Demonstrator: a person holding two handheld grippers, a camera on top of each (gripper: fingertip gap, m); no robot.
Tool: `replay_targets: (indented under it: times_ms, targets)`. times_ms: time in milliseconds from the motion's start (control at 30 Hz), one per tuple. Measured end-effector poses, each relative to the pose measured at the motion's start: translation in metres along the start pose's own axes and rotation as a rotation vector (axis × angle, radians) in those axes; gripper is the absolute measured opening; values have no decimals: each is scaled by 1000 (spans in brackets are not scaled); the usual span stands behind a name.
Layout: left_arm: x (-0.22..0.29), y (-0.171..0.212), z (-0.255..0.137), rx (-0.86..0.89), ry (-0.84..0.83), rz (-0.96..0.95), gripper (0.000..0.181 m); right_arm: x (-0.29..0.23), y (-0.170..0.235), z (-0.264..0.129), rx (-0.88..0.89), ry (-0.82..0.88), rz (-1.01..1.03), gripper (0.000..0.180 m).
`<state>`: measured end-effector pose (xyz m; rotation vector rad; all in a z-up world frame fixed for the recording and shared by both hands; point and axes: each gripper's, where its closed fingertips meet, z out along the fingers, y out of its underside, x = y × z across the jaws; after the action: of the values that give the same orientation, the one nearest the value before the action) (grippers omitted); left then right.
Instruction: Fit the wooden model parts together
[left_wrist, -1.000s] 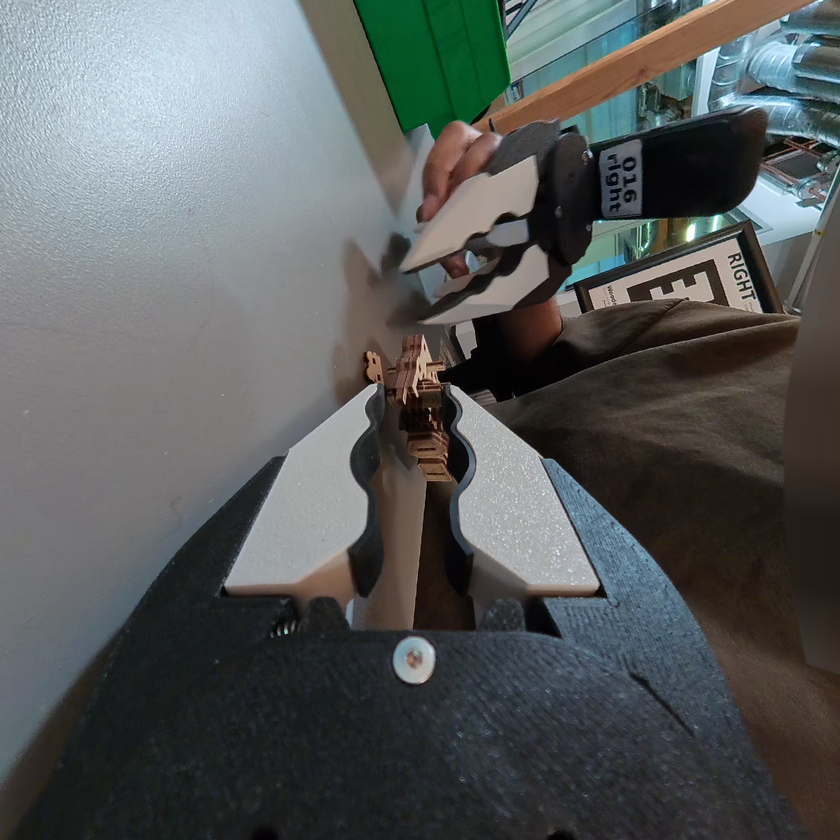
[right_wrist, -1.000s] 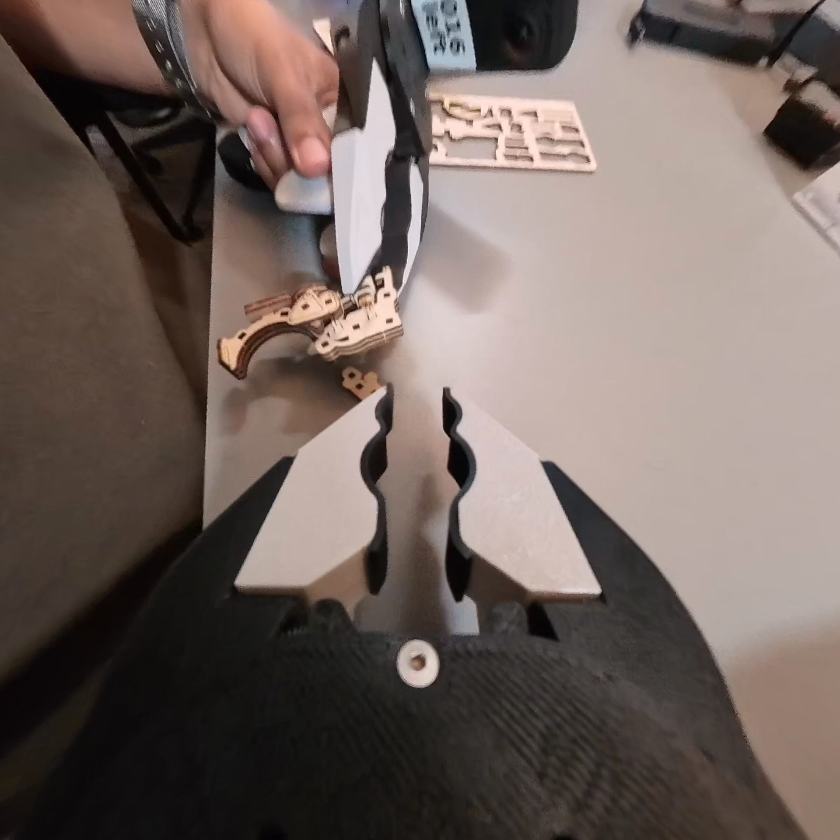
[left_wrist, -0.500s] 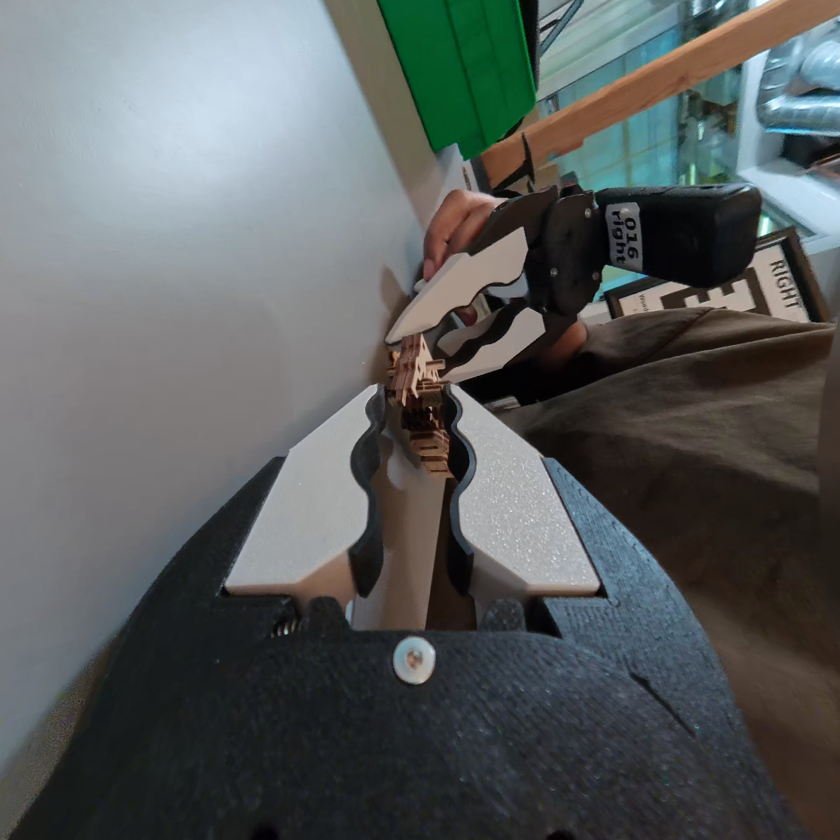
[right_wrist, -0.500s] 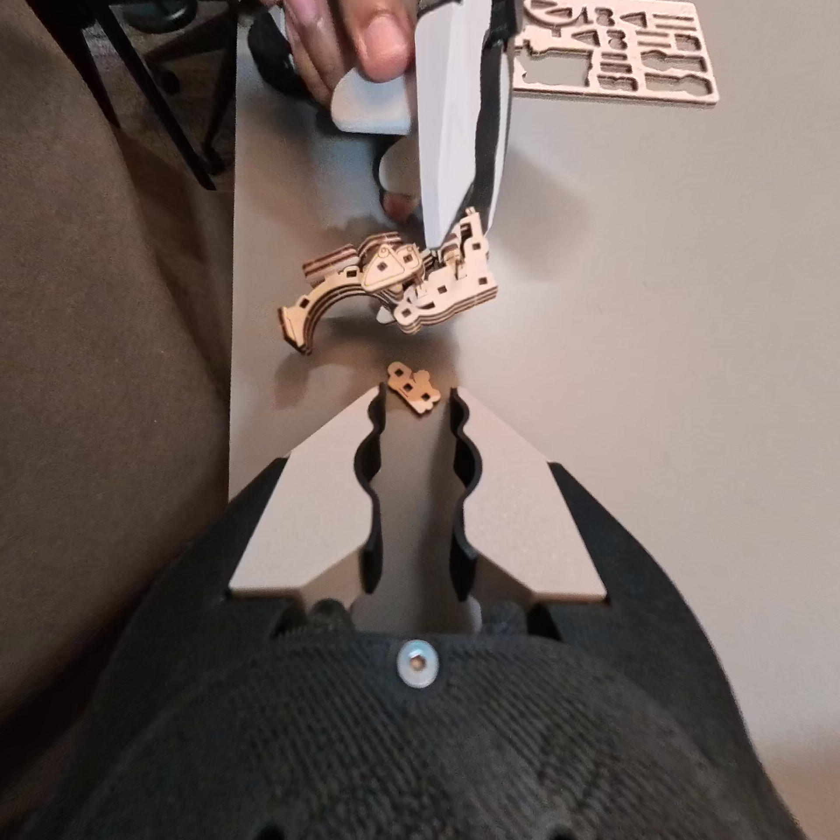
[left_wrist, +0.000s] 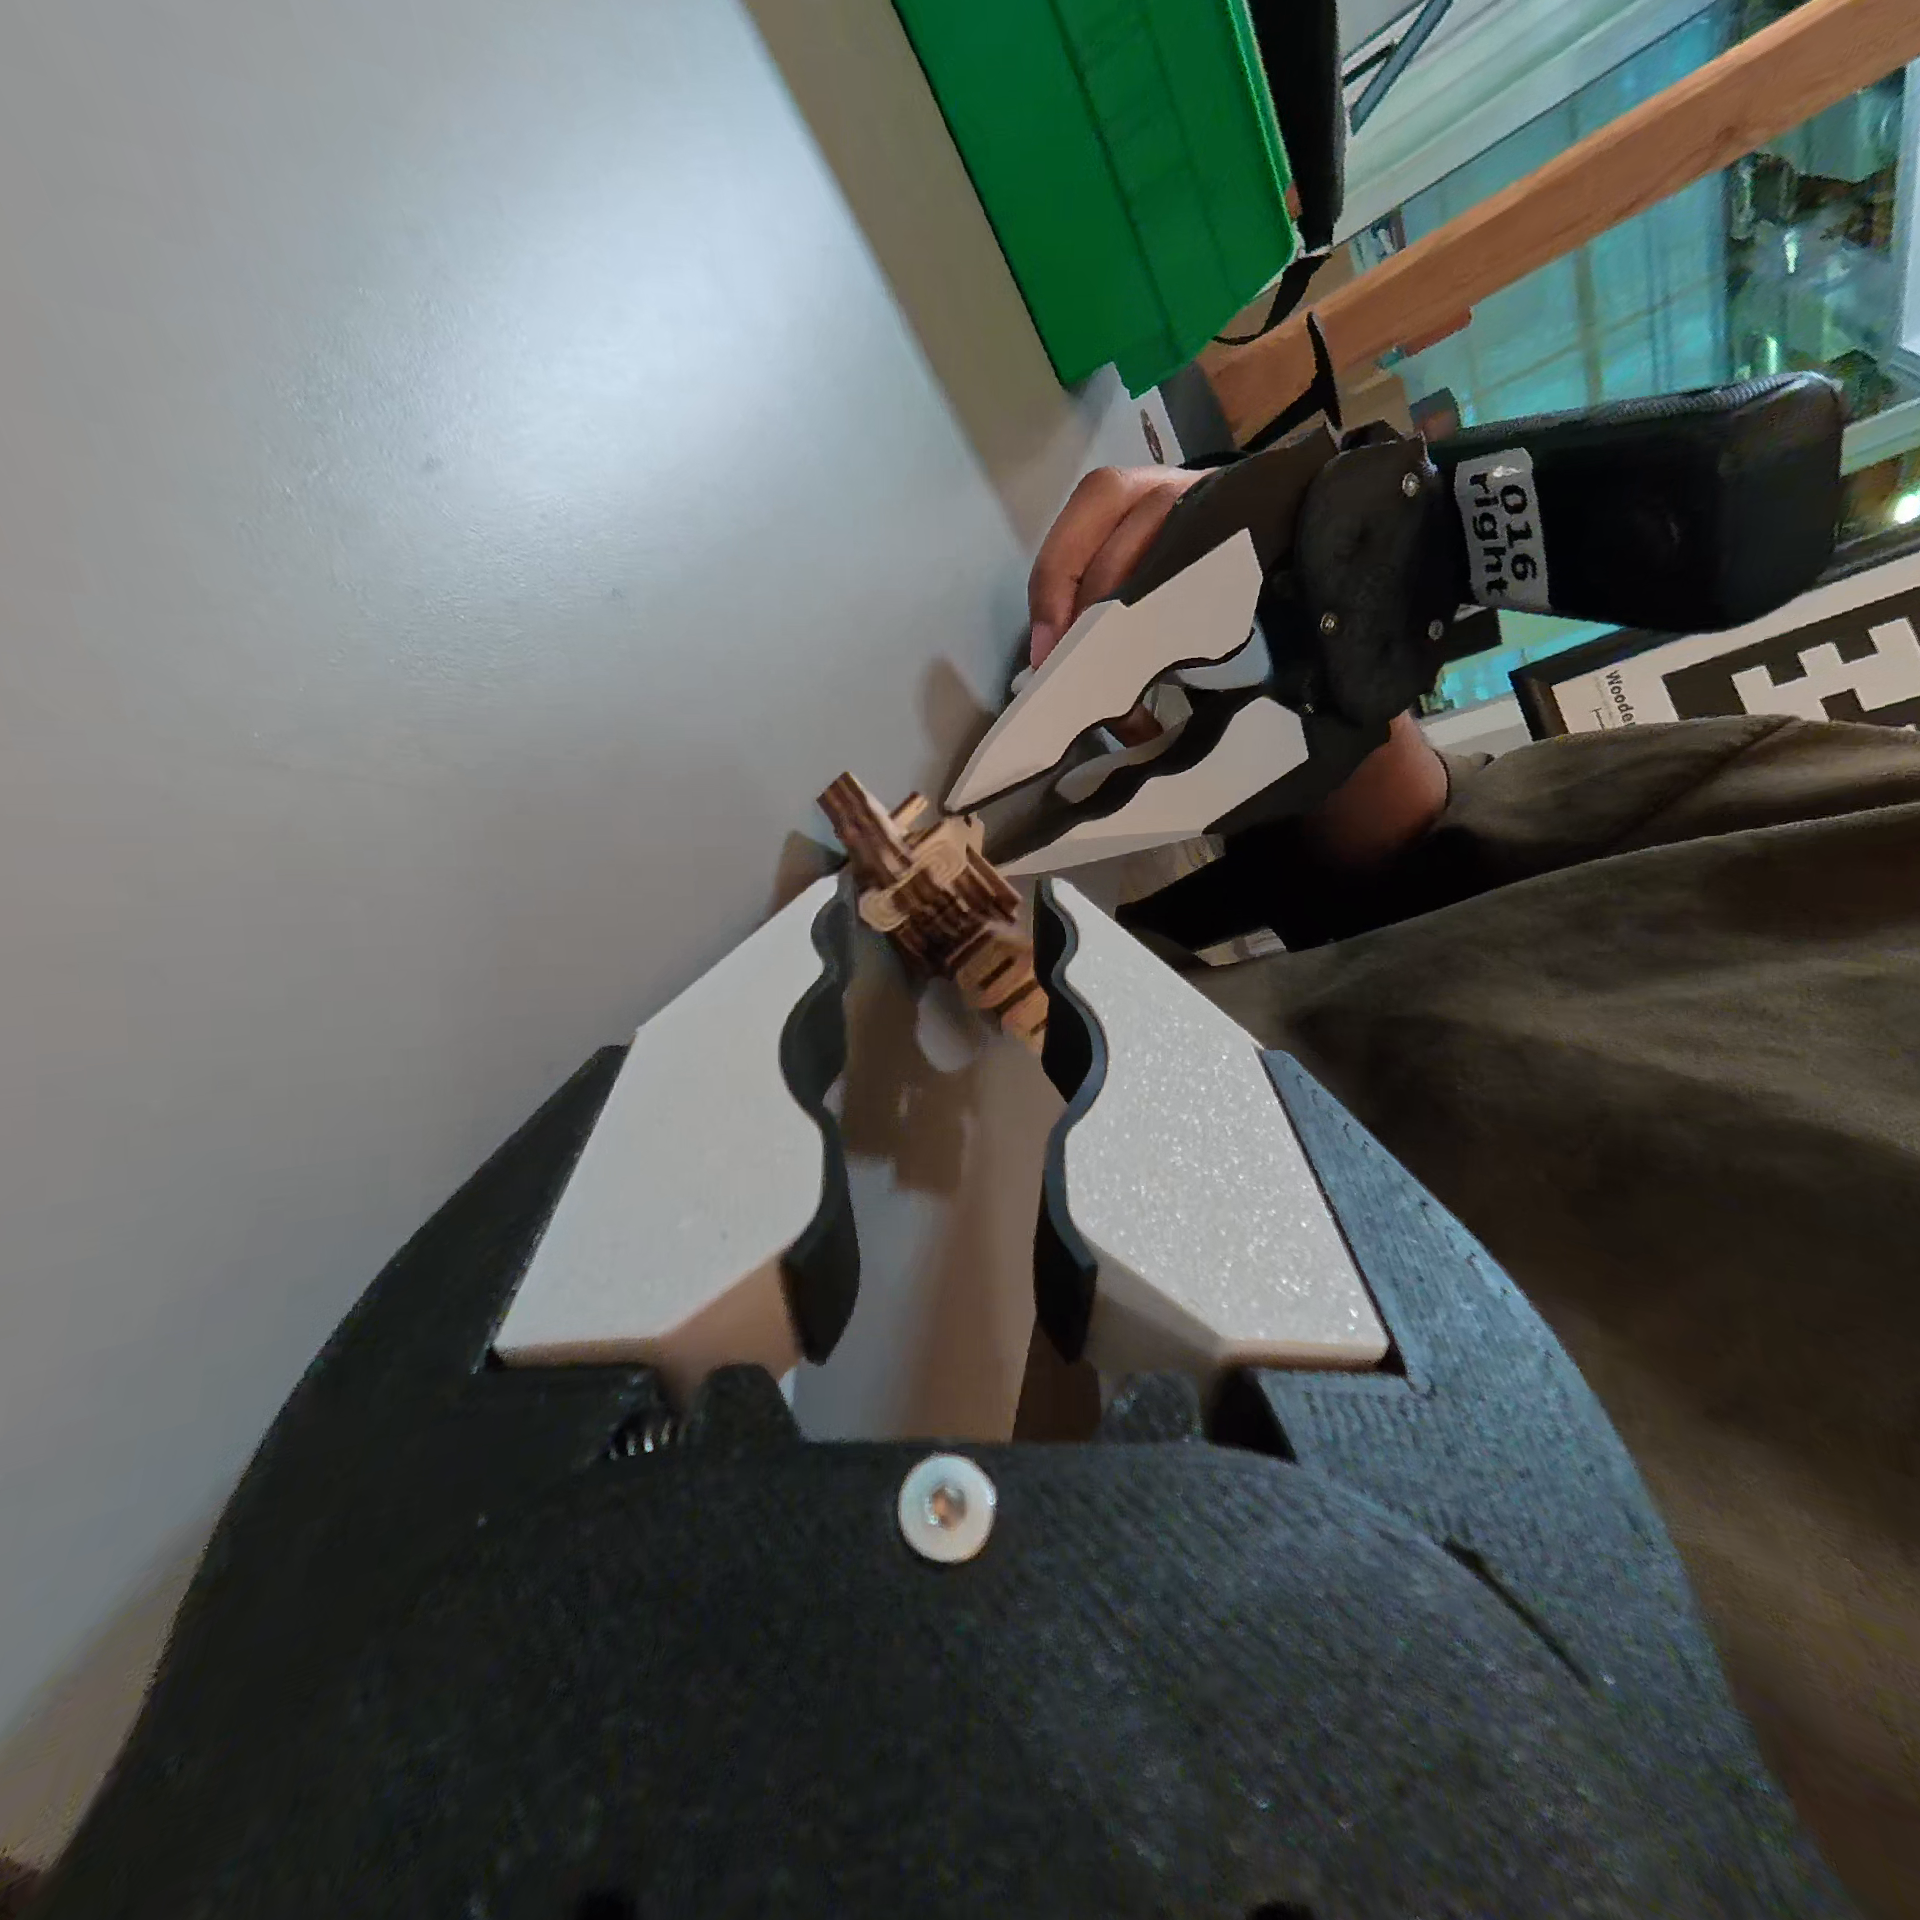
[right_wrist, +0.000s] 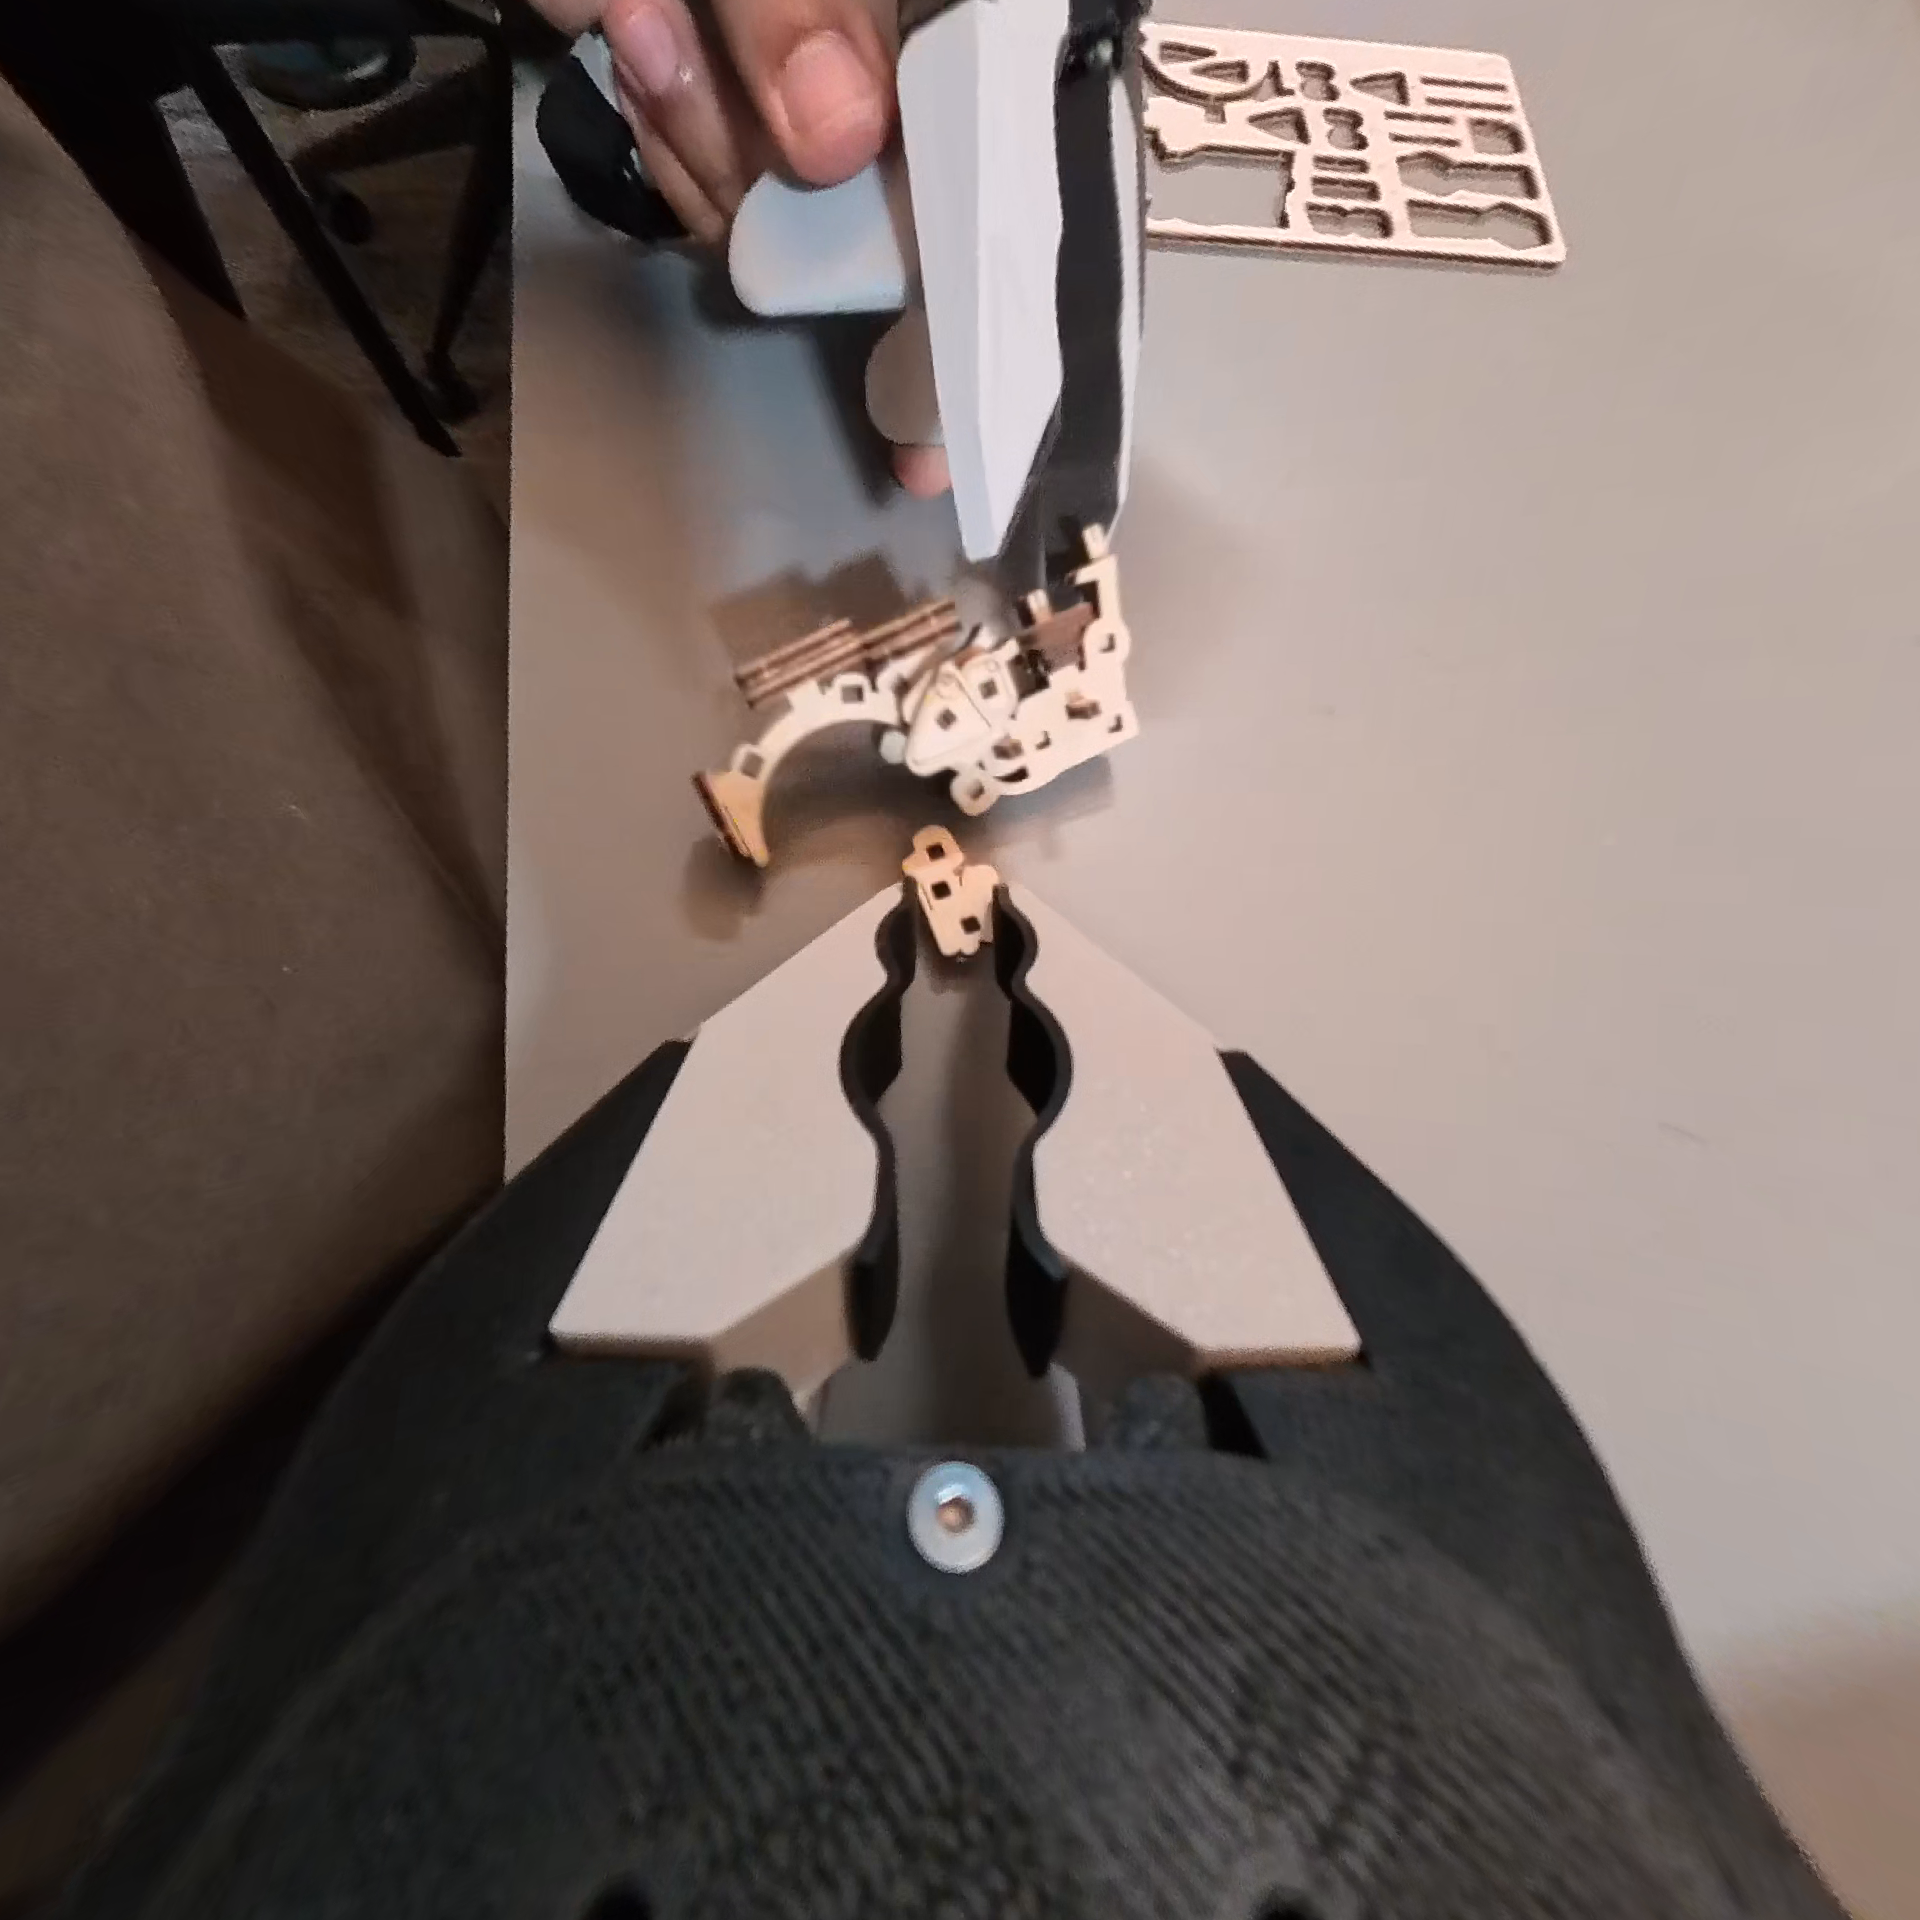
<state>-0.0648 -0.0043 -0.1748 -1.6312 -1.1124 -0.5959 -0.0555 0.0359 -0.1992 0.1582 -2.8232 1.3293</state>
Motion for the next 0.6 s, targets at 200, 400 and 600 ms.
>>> replay_targets:
  times_ms: [200,400,600]
  targets:
    - [-7,-4,-8,19,-80,35,37,12,5,-4,-19,66,-3,12]
    - [0,-28,-25,147,-128,120,41,30,-15,-17,102,156,31,13]
    - [39,-36,-18,240,107,98,29,32,-72,-46,438,222,47,12]
